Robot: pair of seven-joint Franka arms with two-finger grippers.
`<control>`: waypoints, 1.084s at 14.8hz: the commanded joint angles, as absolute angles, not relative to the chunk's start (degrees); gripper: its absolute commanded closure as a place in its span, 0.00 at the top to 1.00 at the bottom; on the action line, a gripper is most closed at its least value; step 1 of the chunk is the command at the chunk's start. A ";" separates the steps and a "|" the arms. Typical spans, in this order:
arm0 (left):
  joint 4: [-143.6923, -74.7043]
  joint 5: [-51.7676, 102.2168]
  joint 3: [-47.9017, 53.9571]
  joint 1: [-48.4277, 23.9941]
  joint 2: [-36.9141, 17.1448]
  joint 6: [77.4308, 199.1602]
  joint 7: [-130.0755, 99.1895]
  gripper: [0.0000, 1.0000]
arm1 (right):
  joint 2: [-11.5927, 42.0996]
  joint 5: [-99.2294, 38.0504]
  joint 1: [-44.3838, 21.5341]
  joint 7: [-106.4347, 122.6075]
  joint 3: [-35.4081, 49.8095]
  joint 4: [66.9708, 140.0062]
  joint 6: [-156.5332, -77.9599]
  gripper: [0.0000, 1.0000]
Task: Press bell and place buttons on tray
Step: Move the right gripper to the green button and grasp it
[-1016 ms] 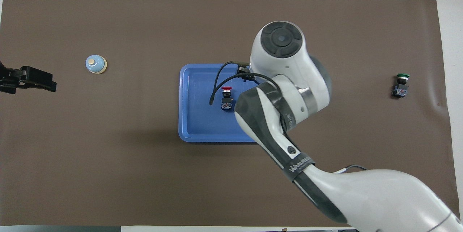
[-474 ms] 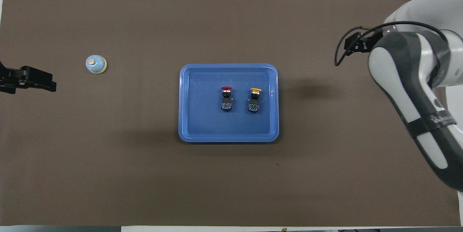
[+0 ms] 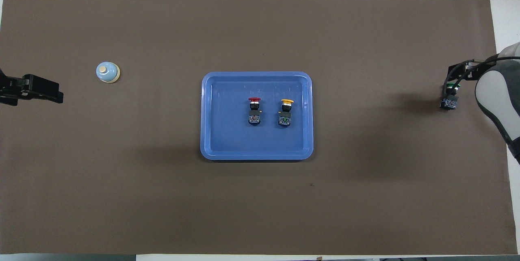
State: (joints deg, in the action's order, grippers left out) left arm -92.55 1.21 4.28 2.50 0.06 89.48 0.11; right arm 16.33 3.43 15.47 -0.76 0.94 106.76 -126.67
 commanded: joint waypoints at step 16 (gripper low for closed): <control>-92.29 1.67 4.13 2.55 0.18 89.03 -0.26 1.00 | 18.28 3.87 19.16 1.14 2.20 117.25 -139.40 0.00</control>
State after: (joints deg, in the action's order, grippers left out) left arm -92.55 1.21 4.28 2.50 0.06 89.48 0.11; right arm 19.07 3.48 18.14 -0.52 1.24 116.25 -139.53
